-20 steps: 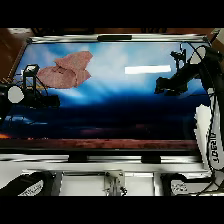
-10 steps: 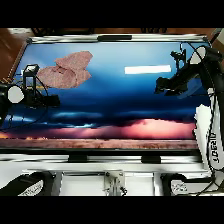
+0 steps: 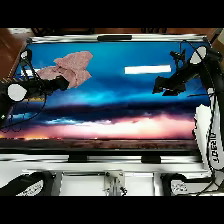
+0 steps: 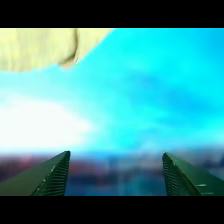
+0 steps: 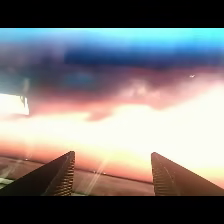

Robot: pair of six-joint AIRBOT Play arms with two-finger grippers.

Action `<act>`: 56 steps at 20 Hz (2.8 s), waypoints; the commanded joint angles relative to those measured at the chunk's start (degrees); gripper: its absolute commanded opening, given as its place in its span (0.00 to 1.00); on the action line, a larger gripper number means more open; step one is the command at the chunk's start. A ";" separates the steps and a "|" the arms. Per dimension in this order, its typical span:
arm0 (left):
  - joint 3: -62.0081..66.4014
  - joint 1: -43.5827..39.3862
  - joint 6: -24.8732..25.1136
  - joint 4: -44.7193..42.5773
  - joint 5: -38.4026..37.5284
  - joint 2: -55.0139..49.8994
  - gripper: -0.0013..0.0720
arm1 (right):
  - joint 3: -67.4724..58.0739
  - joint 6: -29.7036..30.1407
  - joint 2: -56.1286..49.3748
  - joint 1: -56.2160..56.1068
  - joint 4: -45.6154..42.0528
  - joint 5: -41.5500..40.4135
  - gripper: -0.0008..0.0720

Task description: Fold the shirts.

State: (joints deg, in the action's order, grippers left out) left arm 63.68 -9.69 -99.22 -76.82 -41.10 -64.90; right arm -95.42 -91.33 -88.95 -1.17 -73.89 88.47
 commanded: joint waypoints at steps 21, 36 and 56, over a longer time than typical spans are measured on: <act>40.70 12.59 -4.81 -2.91 -9.84 -49.99 0.29 | -0.04 0.26 0.00 -0.07 0.50 1.07 0.82; 49.72 -6.40 14.14 5.25 -11.43 -3.80 0.05 | -21.53 0.28 13.44 -0.02 -6.64 -4.07 0.81; 9.70 -27.04 -1.46 3.67 -22.27 1.46 0.98 | 3.78 -1.40 33.31 -0.02 1.86 13.42 0.96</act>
State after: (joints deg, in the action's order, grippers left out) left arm 69.69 -41.06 -102.87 -72.25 -54.33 -63.18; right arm -97.97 -94.45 -55.00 -1.21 -76.38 102.50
